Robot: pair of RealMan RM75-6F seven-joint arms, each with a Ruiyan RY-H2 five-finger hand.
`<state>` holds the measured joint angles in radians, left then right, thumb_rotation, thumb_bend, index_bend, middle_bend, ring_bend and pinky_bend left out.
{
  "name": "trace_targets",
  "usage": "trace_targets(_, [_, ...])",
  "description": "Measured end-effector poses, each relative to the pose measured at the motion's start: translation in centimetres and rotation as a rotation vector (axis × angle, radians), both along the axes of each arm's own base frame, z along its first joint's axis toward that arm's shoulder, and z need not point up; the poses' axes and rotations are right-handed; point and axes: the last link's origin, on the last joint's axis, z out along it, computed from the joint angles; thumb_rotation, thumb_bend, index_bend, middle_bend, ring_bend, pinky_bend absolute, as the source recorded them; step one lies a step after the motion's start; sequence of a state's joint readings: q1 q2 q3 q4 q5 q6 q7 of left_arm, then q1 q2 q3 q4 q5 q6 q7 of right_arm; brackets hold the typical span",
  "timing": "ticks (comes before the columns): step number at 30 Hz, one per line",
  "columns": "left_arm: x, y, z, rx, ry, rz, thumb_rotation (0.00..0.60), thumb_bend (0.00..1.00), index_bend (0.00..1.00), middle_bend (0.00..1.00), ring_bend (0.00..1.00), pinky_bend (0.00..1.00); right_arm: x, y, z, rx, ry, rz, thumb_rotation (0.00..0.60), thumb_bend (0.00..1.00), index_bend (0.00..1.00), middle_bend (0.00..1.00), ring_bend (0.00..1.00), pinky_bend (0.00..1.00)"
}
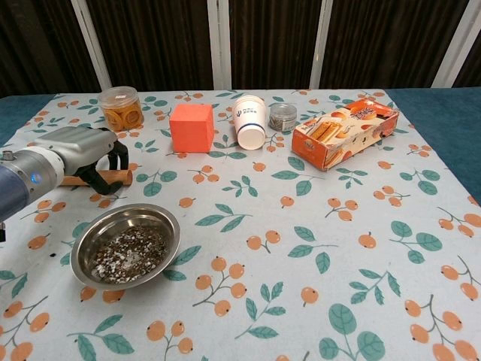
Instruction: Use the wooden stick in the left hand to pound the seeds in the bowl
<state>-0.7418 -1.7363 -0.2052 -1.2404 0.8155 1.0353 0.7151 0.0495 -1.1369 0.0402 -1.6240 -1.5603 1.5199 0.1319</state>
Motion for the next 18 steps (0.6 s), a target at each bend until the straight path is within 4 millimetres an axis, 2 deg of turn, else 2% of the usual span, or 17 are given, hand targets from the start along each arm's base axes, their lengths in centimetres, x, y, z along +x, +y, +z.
trace_targets(6, [0.0,-0.2,0.2,0.011,-0.005,-0.018,0.6,0.81,0.52,0.52,0.03,0.0,0.0,0.1,-0.1,0.002,-0.003,-0.005,0.6,0.37,0.0,0.0,0.0,0.0])
trace_targets(12, [0.4,-0.6,1.1,0.03,-0.048,-0.041,0.6,0.83,0.54,0.54,0.04,0.0,0.0,0.2,-0.1,-0.001,0.0,-0.004,0.6,0.37,0.0,0.0,0.0,0.0])
trace_targets(18, [1.8,-1.2,2.8,0.056,-0.143,-0.089,0.6,0.84,0.54,0.55,0.05,0.0,0.0,0.2,-0.1,-0.003,-0.001,-0.009,0.6,0.37,0.0,0.0,0.0,0.0])
